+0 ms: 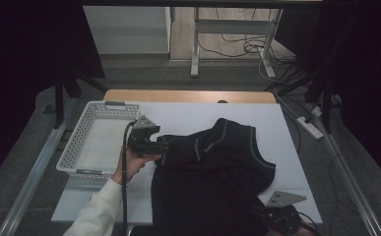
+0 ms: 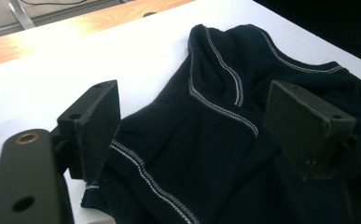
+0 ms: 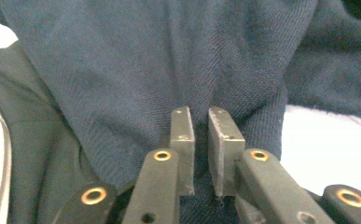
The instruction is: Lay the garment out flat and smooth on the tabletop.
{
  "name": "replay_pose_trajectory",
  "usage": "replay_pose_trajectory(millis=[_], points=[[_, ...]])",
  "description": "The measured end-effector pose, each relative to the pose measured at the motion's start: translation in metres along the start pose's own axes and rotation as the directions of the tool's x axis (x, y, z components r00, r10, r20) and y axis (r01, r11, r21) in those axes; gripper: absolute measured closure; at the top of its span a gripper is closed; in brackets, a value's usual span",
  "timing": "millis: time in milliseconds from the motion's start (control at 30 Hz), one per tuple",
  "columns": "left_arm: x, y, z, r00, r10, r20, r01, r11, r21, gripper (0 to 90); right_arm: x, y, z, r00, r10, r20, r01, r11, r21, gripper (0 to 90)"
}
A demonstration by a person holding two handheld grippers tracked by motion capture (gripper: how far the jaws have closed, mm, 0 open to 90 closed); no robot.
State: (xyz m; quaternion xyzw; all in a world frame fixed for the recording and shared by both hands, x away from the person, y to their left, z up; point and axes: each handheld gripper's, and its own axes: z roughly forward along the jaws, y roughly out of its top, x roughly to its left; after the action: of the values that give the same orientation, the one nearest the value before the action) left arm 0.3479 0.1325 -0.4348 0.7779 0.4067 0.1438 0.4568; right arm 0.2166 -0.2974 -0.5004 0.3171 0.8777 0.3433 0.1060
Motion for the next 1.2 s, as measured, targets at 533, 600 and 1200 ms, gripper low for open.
replay_pose_trajectory(millis=[533, 600, 1200], points=[[-0.003, 0.001, 0.0, 0.9999, 0.014, 0.003, -0.014, 0.9999, 0.002, 19.5, 0.022, 0.044, 0.021, 0.9955, -0.089, -0.033, 0.085, 0.99, -0.112, 42.9], [-0.003, 0.001, 0.001, 0.9999, 0.013, 0.002, -0.013, 0.9999, 0.004, 19.4, 0.024, 0.051, 0.032, 0.9929, -0.108, -0.05, 0.104, 0.991, -0.089, 41.3], [-0.004, -0.001, 0.003, 0.9999, 0.015, -0.001, -0.015, 0.9998, 0.009, 19.3, 0.012, 0.085, 0.101, 0.9854, -0.157, -0.065, 0.162, 0.984, 0.074, 41.1]])
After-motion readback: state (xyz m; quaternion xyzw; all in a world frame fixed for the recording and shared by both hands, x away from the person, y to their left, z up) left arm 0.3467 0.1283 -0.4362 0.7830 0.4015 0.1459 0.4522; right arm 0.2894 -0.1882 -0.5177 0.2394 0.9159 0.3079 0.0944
